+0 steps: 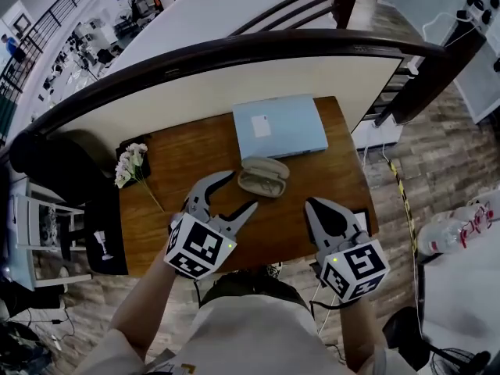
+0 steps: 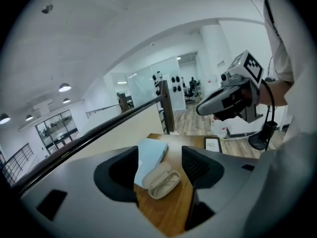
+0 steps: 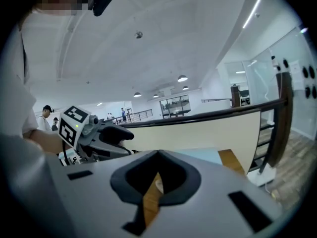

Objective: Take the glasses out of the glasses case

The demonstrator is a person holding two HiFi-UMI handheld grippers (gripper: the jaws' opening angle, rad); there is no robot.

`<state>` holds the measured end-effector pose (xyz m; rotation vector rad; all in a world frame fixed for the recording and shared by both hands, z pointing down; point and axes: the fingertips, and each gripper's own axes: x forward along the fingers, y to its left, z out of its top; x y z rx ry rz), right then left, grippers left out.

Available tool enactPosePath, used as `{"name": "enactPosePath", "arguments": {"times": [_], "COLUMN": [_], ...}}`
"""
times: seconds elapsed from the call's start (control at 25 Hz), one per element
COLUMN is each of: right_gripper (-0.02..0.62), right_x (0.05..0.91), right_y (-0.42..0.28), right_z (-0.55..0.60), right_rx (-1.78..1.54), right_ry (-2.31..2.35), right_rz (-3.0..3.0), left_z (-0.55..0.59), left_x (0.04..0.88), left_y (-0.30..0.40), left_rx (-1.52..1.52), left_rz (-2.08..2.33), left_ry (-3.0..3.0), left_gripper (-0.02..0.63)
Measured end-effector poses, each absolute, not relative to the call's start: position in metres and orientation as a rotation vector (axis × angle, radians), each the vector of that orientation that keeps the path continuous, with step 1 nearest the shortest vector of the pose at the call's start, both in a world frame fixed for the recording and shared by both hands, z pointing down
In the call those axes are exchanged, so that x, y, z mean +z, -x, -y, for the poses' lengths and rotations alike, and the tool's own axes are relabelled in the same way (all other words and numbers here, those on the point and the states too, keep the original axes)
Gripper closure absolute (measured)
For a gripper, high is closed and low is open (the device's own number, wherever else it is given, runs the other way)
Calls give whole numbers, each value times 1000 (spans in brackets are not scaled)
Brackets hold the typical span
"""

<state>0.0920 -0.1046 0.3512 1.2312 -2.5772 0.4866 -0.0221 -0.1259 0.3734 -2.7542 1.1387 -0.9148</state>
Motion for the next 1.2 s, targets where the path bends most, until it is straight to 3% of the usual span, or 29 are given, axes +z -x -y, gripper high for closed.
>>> {"name": "enactPosePath", "arguments": {"times": [0.16, 1.08, 1.2], "right_gripper": [592, 592, 592], "right_x": [377, 539, 547], "right_y": [-82, -52, -53], "right_z": [113, 156, 156], "right_rx": [519, 697, 707], "right_ry": [-1203, -1076, -1069], "right_rz": [2543, 2383, 2375], "left_z": [145, 213, 216], "left_x": [431, 655, 670], "left_y": [22, 8, 7], "left_rx": [-1137, -1517, -1562], "left_rz": [-965, -588, -574], "left_ry": [2698, 2794, 2758], "left_gripper": [331, 351, 382]}}
